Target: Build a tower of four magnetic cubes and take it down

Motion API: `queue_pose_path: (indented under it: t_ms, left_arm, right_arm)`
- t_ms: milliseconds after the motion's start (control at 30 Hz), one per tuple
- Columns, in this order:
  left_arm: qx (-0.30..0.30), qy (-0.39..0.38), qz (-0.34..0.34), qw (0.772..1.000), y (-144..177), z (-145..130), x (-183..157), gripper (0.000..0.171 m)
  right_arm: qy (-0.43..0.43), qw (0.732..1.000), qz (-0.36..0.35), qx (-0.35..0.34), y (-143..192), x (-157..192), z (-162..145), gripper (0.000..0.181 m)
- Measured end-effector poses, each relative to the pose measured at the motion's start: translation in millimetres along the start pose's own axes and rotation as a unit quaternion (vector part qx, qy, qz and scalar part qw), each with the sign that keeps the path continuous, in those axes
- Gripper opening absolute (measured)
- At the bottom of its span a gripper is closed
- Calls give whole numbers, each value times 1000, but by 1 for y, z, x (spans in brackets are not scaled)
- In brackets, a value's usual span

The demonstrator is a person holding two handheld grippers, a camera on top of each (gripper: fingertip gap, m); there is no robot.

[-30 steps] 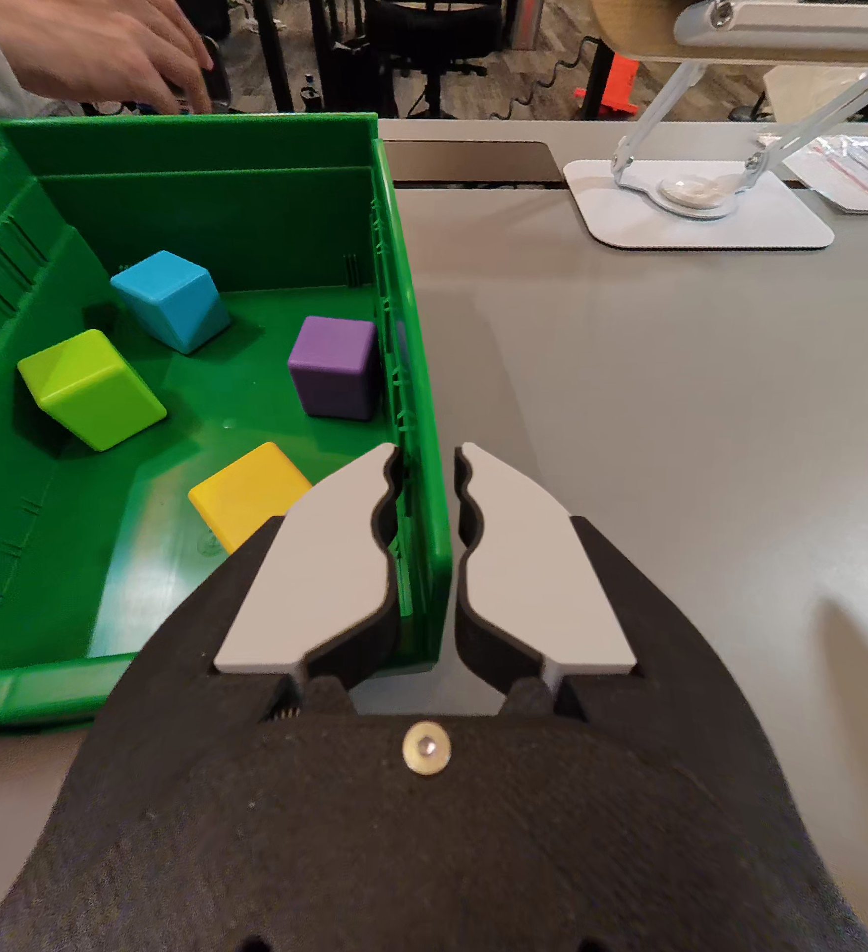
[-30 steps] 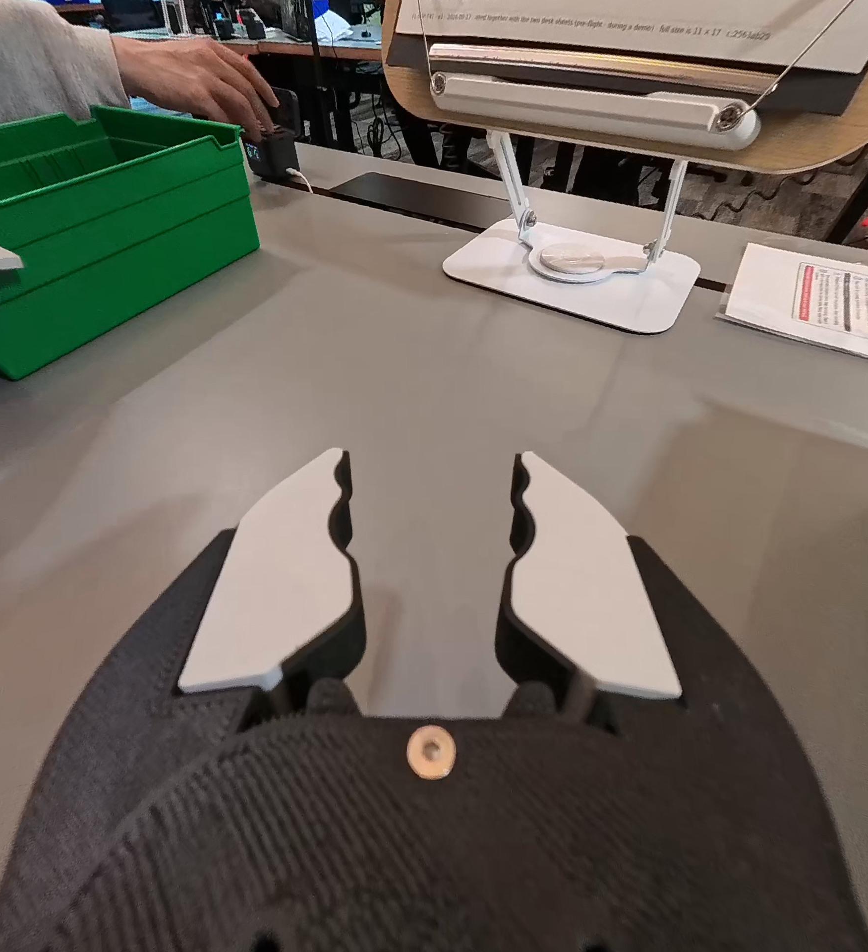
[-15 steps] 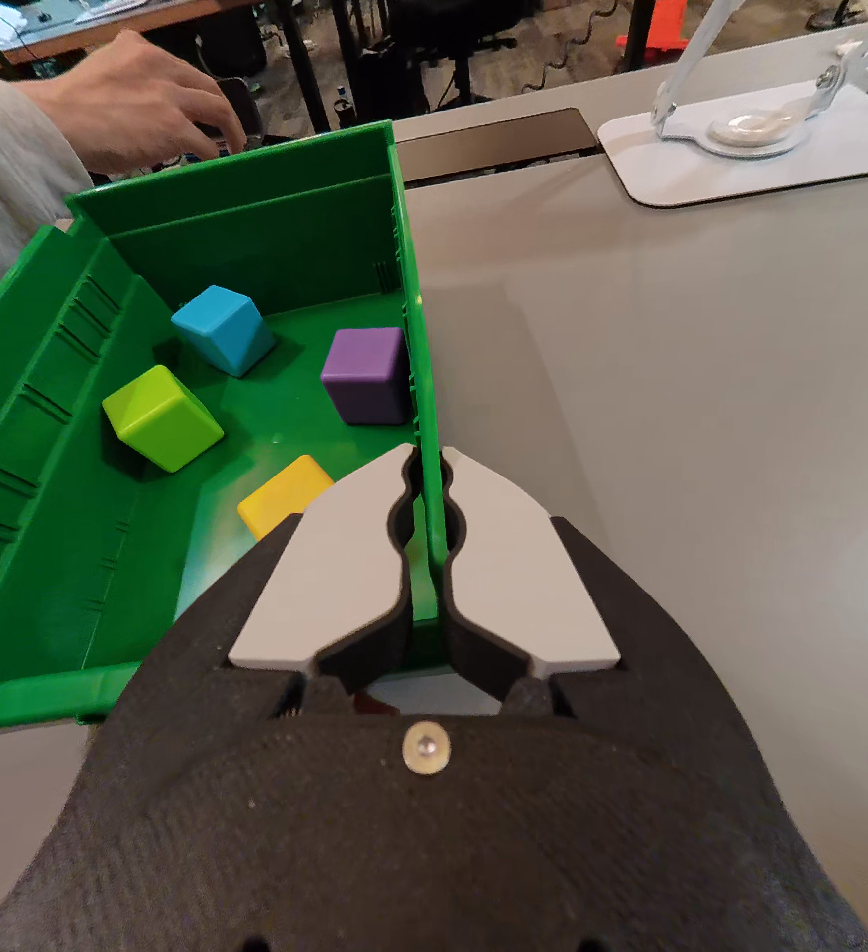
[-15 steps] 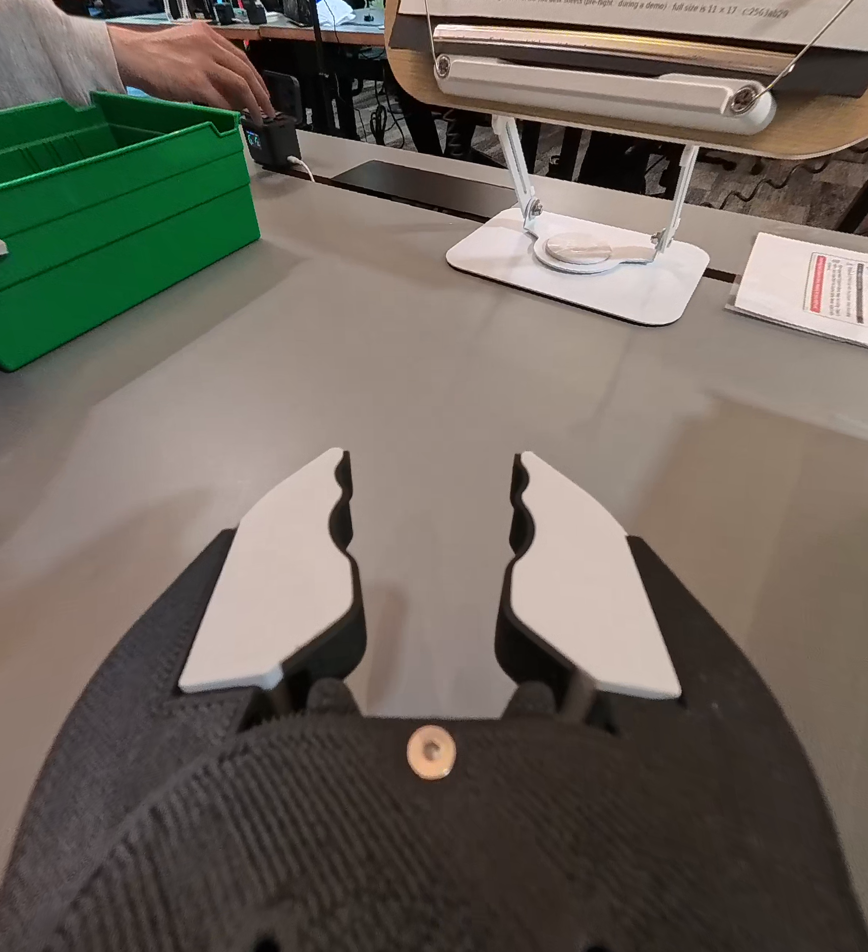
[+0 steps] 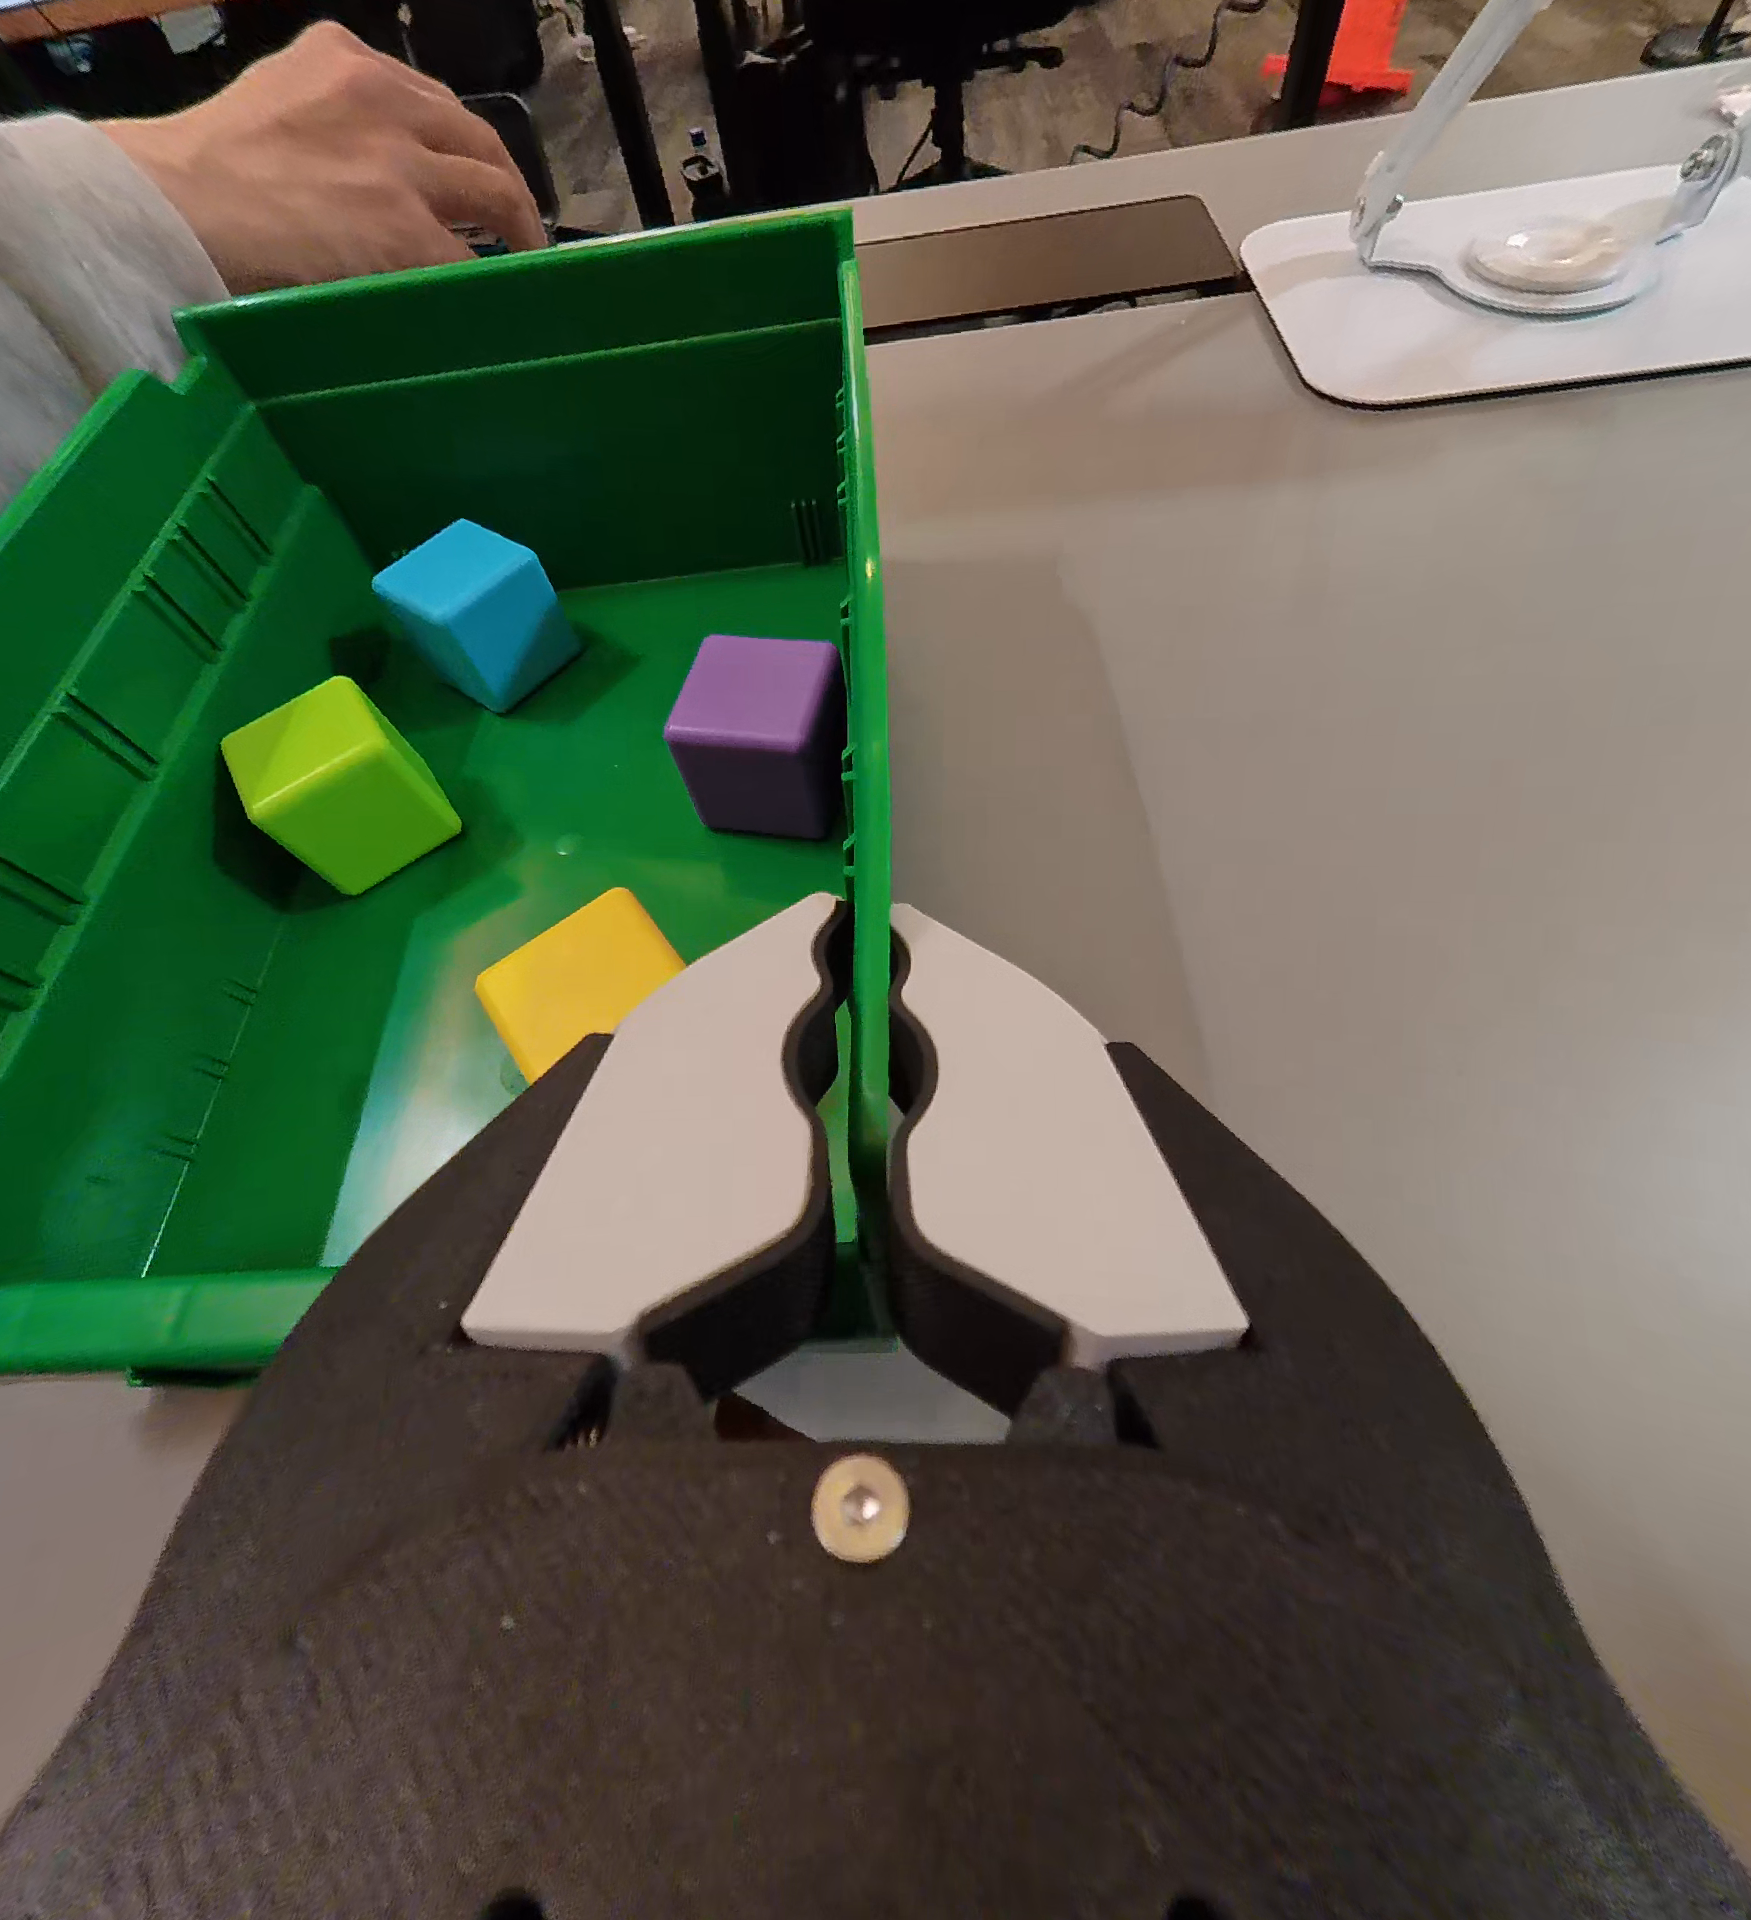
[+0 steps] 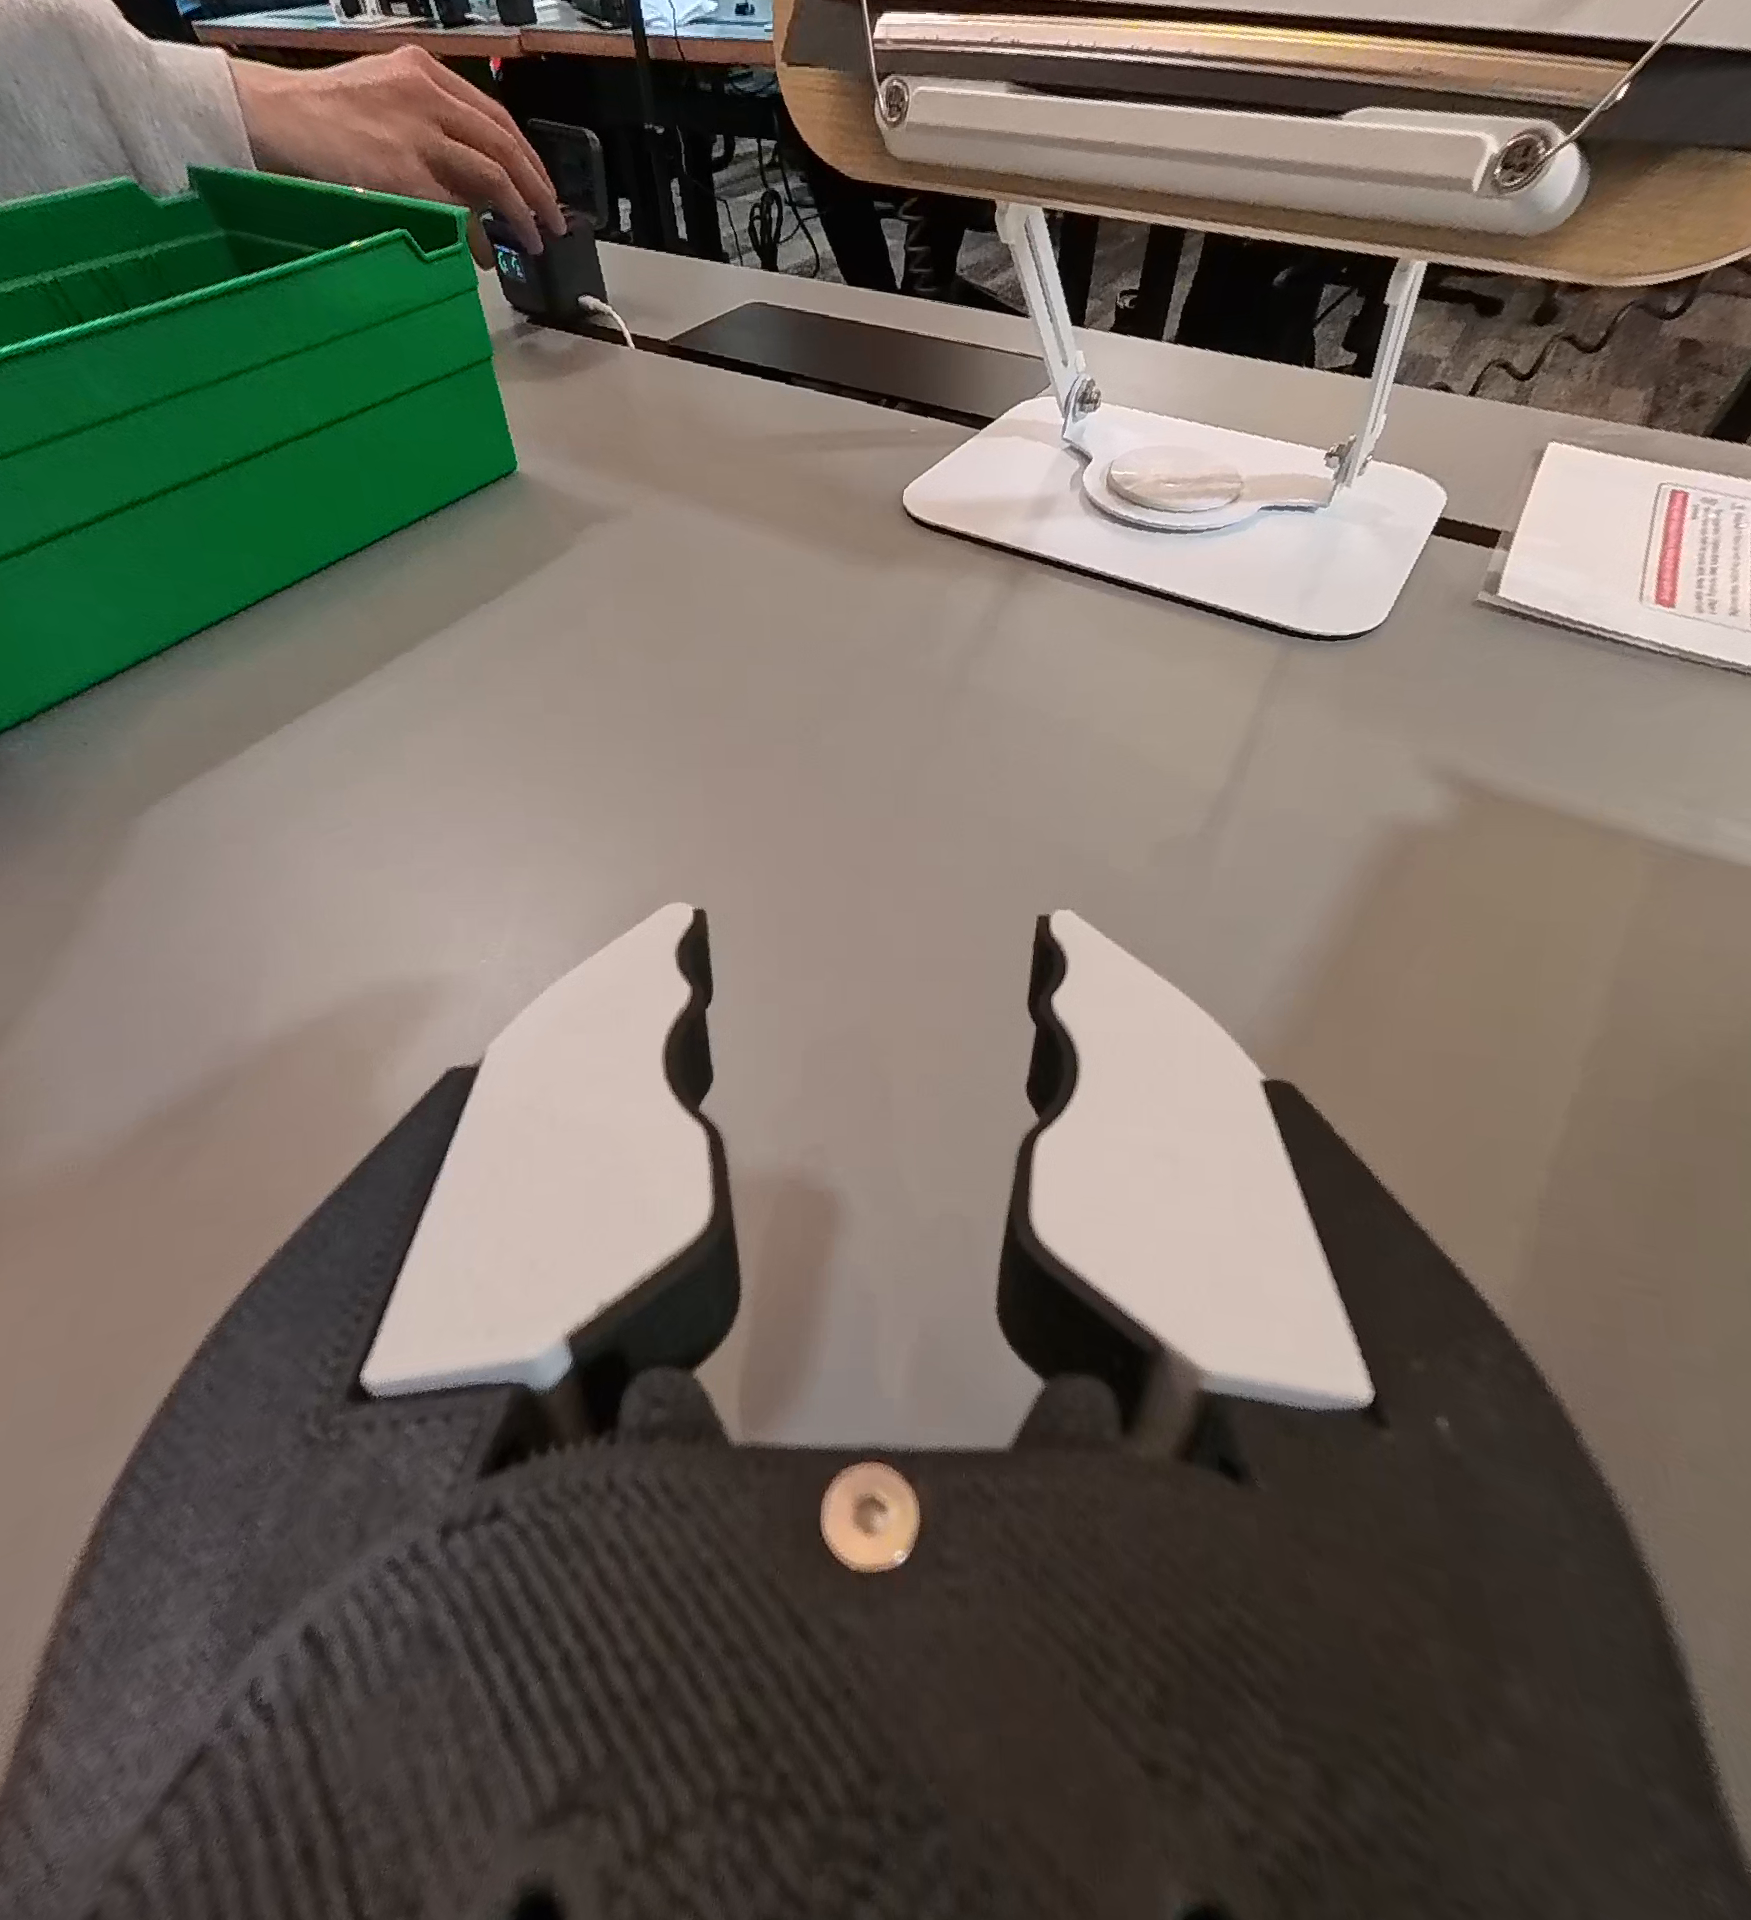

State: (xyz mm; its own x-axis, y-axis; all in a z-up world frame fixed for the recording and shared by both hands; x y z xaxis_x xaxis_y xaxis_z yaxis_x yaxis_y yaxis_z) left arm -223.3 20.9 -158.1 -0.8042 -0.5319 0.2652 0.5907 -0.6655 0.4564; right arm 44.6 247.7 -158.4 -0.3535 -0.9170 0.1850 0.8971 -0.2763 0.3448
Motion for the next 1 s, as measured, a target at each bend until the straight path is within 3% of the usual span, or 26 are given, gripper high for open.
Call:
queue_pose_path:
  t_ms: [633, 1000]
  left_arm:
    - [-14, 28, -19, 999, 0, 2, -2, 4]
    - [-16, 36, -33, 999, 0, 2, -4, 21]
  right_arm:
    - [3, 1000, 1, 7, -2, 1, -2, 60]
    - [3, 1000, 1, 10, -2, 1, -4, 60]
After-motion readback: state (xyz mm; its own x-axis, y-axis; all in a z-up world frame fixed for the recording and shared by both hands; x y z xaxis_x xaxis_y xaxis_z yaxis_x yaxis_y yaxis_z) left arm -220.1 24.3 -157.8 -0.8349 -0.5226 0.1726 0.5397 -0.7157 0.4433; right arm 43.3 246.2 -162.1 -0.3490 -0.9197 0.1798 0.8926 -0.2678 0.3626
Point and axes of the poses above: each gripper's, where its closed fingertips meet, y back along the fingers, z out of its top, x = y × z across the jaws, the point moved 1 cm from there along y, back along the fingers, and after that the axes turned 10 degrees about -y, right-handed, at the moved point
